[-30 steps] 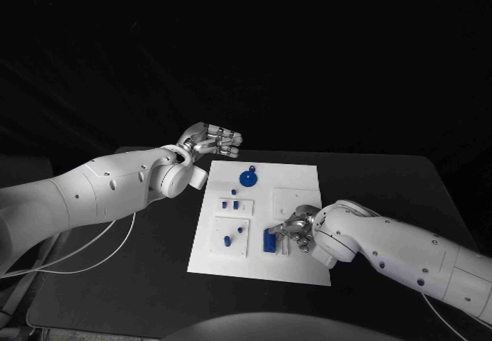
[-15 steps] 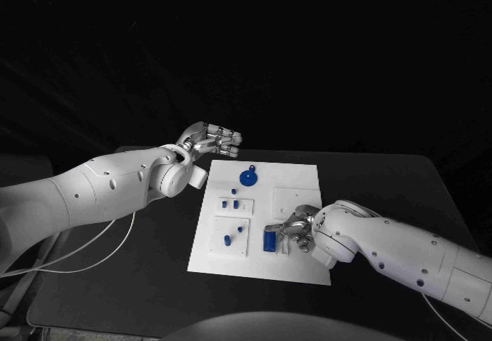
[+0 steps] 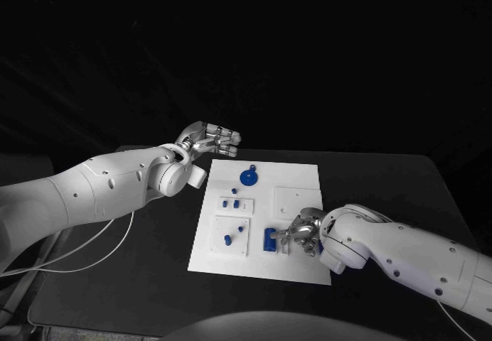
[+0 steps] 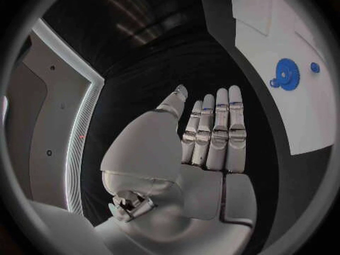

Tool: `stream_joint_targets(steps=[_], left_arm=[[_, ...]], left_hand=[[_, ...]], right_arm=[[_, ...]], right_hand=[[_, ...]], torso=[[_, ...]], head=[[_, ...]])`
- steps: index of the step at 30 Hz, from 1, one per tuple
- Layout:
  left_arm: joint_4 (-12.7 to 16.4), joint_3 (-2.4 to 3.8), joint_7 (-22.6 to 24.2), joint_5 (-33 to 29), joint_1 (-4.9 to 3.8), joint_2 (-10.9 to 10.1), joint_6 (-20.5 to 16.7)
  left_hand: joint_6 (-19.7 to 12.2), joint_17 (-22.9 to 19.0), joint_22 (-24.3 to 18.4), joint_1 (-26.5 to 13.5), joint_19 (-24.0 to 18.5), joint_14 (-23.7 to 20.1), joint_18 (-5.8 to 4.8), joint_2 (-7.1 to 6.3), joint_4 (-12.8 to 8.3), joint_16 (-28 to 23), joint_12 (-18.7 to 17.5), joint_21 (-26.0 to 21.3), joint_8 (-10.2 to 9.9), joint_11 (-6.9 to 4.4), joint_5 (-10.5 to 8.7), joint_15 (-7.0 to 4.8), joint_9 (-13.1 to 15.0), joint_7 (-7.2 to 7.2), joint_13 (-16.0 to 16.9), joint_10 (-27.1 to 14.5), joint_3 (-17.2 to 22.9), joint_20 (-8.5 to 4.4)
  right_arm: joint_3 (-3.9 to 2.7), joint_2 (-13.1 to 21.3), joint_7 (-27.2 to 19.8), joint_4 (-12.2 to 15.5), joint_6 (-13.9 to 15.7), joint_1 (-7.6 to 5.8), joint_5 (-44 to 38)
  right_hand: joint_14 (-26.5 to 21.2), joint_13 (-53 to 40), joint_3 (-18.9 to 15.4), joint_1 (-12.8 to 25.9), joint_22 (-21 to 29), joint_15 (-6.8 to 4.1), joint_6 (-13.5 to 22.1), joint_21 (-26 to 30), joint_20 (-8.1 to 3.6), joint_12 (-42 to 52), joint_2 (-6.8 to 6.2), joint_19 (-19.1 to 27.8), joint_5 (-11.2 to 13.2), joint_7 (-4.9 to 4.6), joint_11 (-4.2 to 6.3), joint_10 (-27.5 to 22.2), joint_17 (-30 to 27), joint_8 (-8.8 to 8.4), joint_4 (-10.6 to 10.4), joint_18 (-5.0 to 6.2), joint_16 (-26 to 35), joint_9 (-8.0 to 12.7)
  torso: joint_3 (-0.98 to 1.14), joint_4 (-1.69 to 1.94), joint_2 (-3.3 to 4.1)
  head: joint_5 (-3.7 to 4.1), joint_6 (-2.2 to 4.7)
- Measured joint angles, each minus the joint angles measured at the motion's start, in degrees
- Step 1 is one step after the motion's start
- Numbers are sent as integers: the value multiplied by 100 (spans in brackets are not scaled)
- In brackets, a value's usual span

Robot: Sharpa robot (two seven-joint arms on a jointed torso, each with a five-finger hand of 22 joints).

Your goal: Assemble the parts on the task board

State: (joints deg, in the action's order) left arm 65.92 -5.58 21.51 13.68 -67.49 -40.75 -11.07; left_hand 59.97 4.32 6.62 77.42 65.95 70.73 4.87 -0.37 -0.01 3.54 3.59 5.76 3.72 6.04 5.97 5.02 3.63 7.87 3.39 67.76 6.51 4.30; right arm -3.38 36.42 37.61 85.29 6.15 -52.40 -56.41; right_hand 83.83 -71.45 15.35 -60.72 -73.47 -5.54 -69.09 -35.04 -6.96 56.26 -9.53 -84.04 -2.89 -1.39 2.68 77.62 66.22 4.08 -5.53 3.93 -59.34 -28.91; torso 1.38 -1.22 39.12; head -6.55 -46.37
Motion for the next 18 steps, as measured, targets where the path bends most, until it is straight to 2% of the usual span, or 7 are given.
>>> stream_joint_targets(steps=[3,4,6,8,11,14,18], left_arm=[[0,0,-2,0,0,-4,0],[0,0,-2,0,0,-5,1],[0,0,-3,0,0,-7,1],[1,0,-4,0,0,-8,1],[2,-1,-6,0,0,-10,1],[2,-1,-7,-1,0,-10,2],[3,-1,-9,-1,0,-8,3]], left_hand=[[0,0,0,0,0,0,0,0,0,0,0,0,0,0,0,0,0,0,0,0,0,0],[0,0,-6,24,12,0,0,24,0,0,0,0,0,0,0,0,0,0,0,0,0,13],[0,0,-9,30,21,0,-1,30,0,0,0,0,0,0,0,0,0,0,0,0,0,21],[0,0,-9,30,21,0,0,30,0,0,0,0,0,0,0,0,0,0,0,0,0,21],[0,0,-9,30,21,0,0,30,0,0,0,0,0,0,0,0,0,0,0,0,0,21],[0,0,-8,30,21,0,0,30,0,0,0,0,0,0,0,0,0,0,0,0,0,21],[0,-1,-8,30,21,0,0,30,0,0,0,0,0,0,0,0,0,0,0,0,0,21]], right_arm=[[-2,74,-79,99,-47,3,0],[-3,92,-103,126,-65,7,0],[-4,120,-153,178,-112,24,-5],[-4,128,-189,212,-157,49,-33],[-2,117,-233,244,-220,91,-109],[-2,82,-258,254,-259,133,-197],[-2,8,-267,252,-265,189,-310]], right_hand=[[-1,-41,-75,-94,0,-42,-33,0,-1,63,45,1,-24,41,21,-21,-17,53,177,0,5,-712],[-1,-54,-93,-131,0,-42,-21,0,-12,71,81,12,-134,53,22,-20,-24,53,249,0,5,-1032],[-1,-55,-177,-213,0,-42,-51,0,-26,71,135,16,-471,102,64,-1,-30,53,380,0,5,-1349],[16,-61,-368,-306,0,-61,-57,0,-43,71,226,-1,-700,150,76,-8,-39,53,604,1,22,-1866],[-11,-70,-404,-317,1,-91,-102,23,-75,95,237,8,-1023,215,123,0,-54,53,772,0,22,-2513],[-11,-100,-353,-281,4,-91,-123,23,-83,155,273,0,-1201,235,144,20,-64,-12,840,-1,38,-2978],[-11,-105,-347,-236,9,-91,-123,23,-82,155,317,0,-1288,235,144,20,-73,-12,846,0,38,-3111]], torso=[[0,-2,-2],[-1,-3,-2],[0,-3,-3],[0,-2,-3],[-2,1,-3],[-3,2,-3],[-2,8,-1]], head=[[-1,-2],[-1,-2],[-1,-4],[-1,-7],[3,-9],[5,-13],[7,-25]])
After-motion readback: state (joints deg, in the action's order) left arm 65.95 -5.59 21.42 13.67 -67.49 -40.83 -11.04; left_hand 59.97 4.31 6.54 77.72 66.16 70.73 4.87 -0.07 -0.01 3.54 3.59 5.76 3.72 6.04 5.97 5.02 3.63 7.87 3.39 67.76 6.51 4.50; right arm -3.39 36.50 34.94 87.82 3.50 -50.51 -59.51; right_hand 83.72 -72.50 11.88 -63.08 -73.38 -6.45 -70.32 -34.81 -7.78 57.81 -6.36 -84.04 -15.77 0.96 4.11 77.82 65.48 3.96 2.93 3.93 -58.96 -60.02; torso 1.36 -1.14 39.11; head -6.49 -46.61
